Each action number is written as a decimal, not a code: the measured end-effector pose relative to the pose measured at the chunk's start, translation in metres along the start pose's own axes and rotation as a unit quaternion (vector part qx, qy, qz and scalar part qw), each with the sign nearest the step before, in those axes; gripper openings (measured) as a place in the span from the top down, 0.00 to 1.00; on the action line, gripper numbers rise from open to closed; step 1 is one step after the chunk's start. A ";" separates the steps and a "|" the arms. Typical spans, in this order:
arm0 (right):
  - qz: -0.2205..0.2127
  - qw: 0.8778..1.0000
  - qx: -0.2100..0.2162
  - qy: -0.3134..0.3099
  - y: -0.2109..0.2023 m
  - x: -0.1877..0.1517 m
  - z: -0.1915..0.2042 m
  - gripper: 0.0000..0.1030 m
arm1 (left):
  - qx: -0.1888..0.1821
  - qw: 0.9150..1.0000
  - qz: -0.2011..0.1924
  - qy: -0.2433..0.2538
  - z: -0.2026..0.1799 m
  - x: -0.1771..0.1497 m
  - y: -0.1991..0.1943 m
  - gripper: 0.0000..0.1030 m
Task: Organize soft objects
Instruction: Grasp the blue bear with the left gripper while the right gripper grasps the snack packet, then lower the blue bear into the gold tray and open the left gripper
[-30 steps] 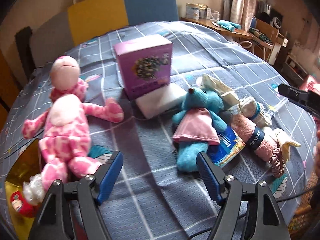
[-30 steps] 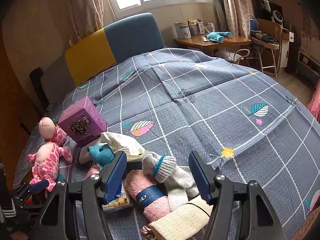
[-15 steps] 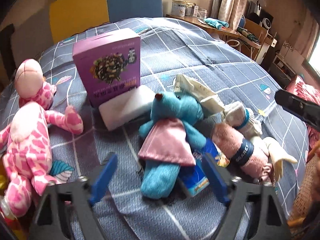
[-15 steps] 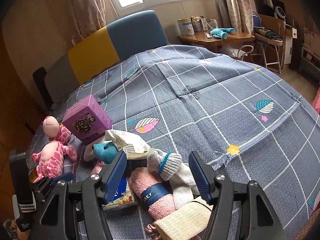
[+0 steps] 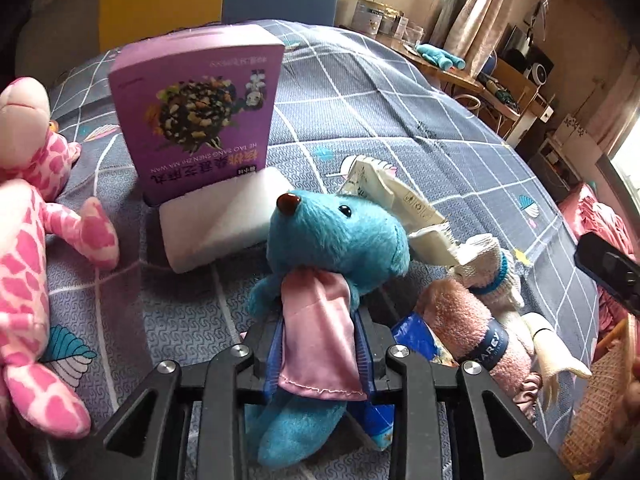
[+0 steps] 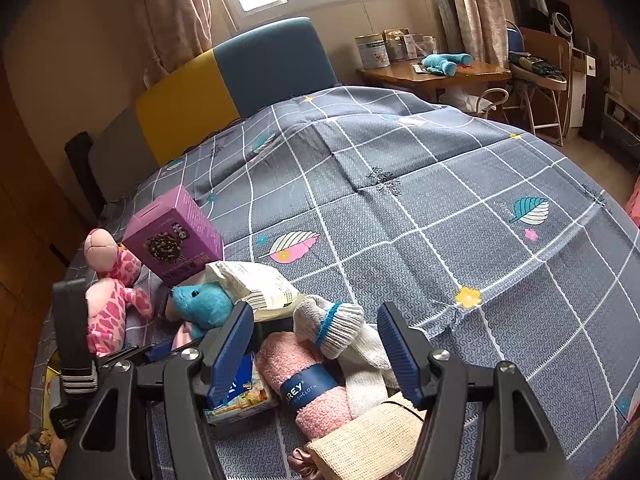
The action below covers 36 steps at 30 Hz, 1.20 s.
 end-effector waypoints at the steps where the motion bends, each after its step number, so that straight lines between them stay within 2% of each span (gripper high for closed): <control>1: 0.001 1.000 -0.001 -0.005 0.001 -0.001 0.001 0.37 | -0.002 1.000 -0.007 -0.004 0.002 -0.001 -0.007 0.70; 7: 0.028 0.999 0.014 -0.034 0.011 -0.007 0.016 0.37 | -0.003 0.999 -0.048 -0.018 0.021 -0.010 -0.063 0.69; 11: 0.059 0.994 0.026 -0.083 0.025 -0.015 0.038 0.37 | 0.003 0.997 -0.066 -0.030 0.037 -0.025 -0.093 0.69; 15: 0.084 0.984 0.018 -0.159 0.048 -0.011 0.063 0.35 | -0.002 0.996 -0.077 -0.041 0.051 -0.046 -0.122 0.69; 20: 0.151 0.963 -0.002 -0.225 0.101 -0.008 0.078 0.31 | -0.014 0.995 -0.084 -0.057 0.066 -0.073 -0.150 0.69; 24: 0.197 0.946 -0.045 -0.253 0.142 -0.011 0.073 0.29 | -0.012 0.993 -0.096 -0.067 0.079 -0.089 -0.171 0.69; 28: 0.224 0.941 -0.062 -0.244 0.166 -0.014 0.060 0.29 | -0.008 0.990 -0.108 -0.087 0.103 -0.101 -0.194 0.68; 32: 0.224 0.942 -0.058 -0.242 0.173 -0.017 0.054 0.36 | 0.010 0.984 -0.121 -0.133 0.145 -0.112 -0.219 0.68; 34: 0.224 0.940 -0.063 -0.249 0.174 -0.018 0.054 0.37 | 0.026 0.977 -0.128 -0.169 0.175 -0.121 -0.232 0.68; 36: 0.224 0.939 -0.068 -0.253 0.175 -0.019 0.053 0.37 | 0.051 0.967 -0.132 -0.213 0.211 -0.132 -0.244 0.68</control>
Point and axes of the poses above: each gripper's, at about its wrist camera, not at the fingertips, and y roughly the way its jaws point, z to its left, x to its top, the point moved 6 cm from there along y, roughly the way its jaws point, and after that the axes turned 6 degrees about x, right-handed, at the moved point
